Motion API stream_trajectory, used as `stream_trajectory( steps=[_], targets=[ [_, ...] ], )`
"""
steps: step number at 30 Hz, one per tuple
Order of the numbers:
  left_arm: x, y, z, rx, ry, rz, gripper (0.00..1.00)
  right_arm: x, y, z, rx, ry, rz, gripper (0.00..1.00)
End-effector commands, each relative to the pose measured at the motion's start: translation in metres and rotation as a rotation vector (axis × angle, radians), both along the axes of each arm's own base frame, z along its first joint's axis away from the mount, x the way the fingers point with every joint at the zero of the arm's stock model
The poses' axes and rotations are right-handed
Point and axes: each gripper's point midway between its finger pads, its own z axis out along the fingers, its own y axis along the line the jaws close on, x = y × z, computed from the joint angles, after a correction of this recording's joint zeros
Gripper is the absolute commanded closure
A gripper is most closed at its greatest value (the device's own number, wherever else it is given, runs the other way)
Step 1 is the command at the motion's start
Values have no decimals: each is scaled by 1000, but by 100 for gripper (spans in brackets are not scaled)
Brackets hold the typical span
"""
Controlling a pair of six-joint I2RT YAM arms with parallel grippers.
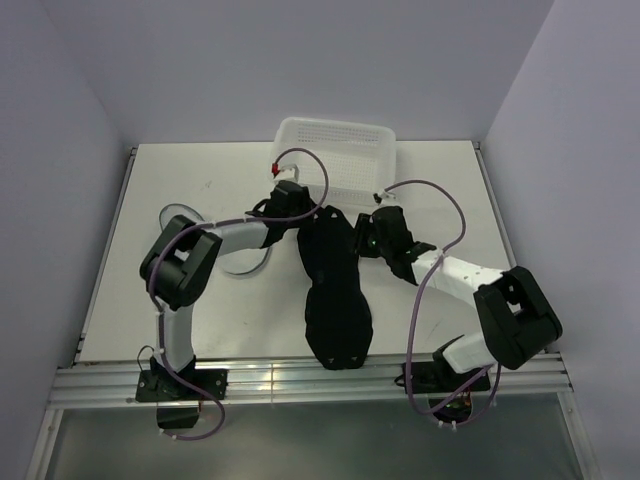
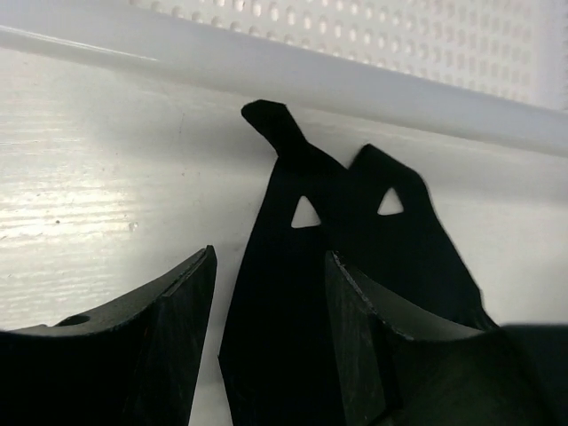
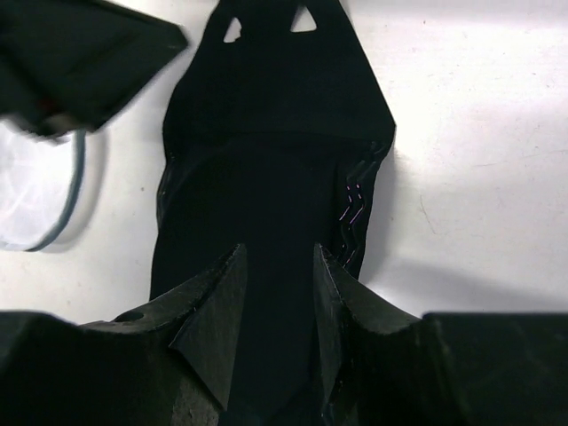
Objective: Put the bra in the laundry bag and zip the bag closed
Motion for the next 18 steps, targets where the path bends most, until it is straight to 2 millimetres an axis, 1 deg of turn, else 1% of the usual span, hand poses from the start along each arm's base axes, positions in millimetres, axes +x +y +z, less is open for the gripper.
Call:
stream_trajectory(
  steps=[1,2,3,4,5,6,7,8,9,11,14,15,17,18],
  targets=[
    [18,-8,-2,55,-9,-5,42,4,1,23,44,-92,-3,57],
    [21,-7,-4,68,-8,7,42,3,-1,20,37,-89,-8,57],
    [21,-6,-15,93,11,10,41,5,-2,16,28,-82,-21,57],
    [28,-7,-12,96,1,19,41,6,-2,14,21,-72,-22,57],
    [31,-8,-14,108,7,23,41,10,0,17,23,-77,-21,57],
    [28,-7,-28,138,36,15,41,10,1,18,29,-78,-19,57],
    [33,-9,-24,139,28,17,41,11,3,22,45,-88,-18,57],
    [33,-11,-27,145,32,12,41,9,4,22,53,-90,-15,57],
    [33,-11,-33,152,41,5,41,8,5,26,64,-101,-7,57],
    [34,-13,-35,154,45,1,41,7,3,28,63,-108,-9,57],
    [33,-17,-43,153,58,-17,46,6,2,34,72,-126,-10,57],
    [32,-19,-46,159,62,-21,52,5,2,40,79,-140,-10,57],
    [27,-22,-49,167,66,-34,57,5,0,47,85,-156,-16,57],
    [24,-26,-50,178,62,-46,60,5,1,54,92,-171,-15,57]
  ],
)
